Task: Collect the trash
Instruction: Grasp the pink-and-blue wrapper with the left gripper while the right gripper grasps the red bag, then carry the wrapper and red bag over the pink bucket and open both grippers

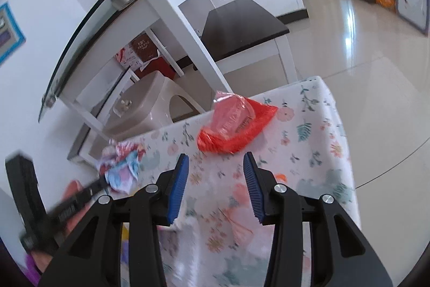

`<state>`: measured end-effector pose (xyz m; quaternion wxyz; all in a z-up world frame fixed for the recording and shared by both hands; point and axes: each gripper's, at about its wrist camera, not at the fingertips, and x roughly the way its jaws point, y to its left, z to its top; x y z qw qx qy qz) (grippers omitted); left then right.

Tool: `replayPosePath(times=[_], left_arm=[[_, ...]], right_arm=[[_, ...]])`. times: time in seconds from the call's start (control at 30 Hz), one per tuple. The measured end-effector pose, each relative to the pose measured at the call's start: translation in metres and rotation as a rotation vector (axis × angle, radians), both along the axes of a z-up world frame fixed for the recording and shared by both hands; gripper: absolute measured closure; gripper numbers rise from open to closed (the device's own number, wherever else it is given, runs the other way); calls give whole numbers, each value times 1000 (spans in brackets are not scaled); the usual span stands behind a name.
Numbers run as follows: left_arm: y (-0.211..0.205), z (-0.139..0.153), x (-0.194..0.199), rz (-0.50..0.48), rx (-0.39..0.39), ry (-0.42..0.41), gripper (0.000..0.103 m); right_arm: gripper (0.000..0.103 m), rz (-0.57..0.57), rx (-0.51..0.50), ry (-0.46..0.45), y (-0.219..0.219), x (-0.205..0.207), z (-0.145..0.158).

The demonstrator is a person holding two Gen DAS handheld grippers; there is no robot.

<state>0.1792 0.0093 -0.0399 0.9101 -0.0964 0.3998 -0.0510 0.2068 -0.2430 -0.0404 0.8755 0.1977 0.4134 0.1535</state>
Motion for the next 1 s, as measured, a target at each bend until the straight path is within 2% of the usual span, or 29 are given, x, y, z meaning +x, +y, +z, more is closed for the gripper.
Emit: replayPosePath(times=[0.27, 0.43, 0.47, 0.5, 0.53, 0.7, 1.0], left_arm=[[9, 3, -11, -14, -10, -33, 100], [17, 3, -17, 1, -15, -38, 100], [19, 4, -18, 5, -17, -39, 100], [20, 4, -20, 7, -17, -39, 100], [22, 5, -22, 11, -19, -41, 100], [32, 13, -36, 30, -13, -64, 100], [59, 25, -75, 87, -19, -102, 100]], right_arm=[[60, -146, 24, 156, 4, 42, -24], [62, -152, -2, 203, 10, 50, -38], [70, -143, -2, 206, 12, 51, -41], [87, -130, 2, 208, 14, 50, -43], [93, -126, -6, 208, 16, 48, -43], [96, -100, -14, 161, 20, 27, -34], [96, 47, -110, -31, 65, -36, 24]])
